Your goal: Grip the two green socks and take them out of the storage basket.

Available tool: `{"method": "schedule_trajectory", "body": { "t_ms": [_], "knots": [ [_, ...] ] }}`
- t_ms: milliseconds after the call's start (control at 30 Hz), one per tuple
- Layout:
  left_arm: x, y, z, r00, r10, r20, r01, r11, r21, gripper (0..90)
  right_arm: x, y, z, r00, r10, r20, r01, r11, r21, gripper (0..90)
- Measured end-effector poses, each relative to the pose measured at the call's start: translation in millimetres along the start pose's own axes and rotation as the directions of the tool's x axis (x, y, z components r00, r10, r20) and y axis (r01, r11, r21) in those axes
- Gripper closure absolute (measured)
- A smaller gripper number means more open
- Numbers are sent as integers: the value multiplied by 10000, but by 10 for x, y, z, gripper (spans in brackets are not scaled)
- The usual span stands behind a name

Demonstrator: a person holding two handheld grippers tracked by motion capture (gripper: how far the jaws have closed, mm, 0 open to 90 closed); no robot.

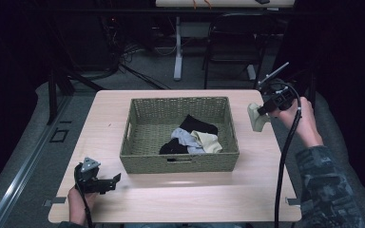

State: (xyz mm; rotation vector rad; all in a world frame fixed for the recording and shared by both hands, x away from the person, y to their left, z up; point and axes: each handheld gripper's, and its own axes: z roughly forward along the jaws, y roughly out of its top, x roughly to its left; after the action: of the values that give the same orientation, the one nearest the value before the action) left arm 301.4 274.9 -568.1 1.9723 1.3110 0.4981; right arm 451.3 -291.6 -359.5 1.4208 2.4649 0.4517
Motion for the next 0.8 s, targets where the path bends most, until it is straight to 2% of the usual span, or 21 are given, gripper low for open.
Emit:
{"method": "schedule_trajectory", "body": {
  "t_ms": [467,600,800],
  "knots": [
    [0,0,0,10000,0,10,0,10000,-34,2,-72,-245,449,9973,454,-583,-422,9976,552,814],
    [-3,2,-2,10000,38,33,-38,10000,-22,2,-82,-308,563,9943,582,-896,-520,9962,696,814],
    [-4,2,-4,10000,61,28,-60,10000,-24,2,-81,-376,736,9935,678,-917,-581,9928,1043,813]
  ]
}}
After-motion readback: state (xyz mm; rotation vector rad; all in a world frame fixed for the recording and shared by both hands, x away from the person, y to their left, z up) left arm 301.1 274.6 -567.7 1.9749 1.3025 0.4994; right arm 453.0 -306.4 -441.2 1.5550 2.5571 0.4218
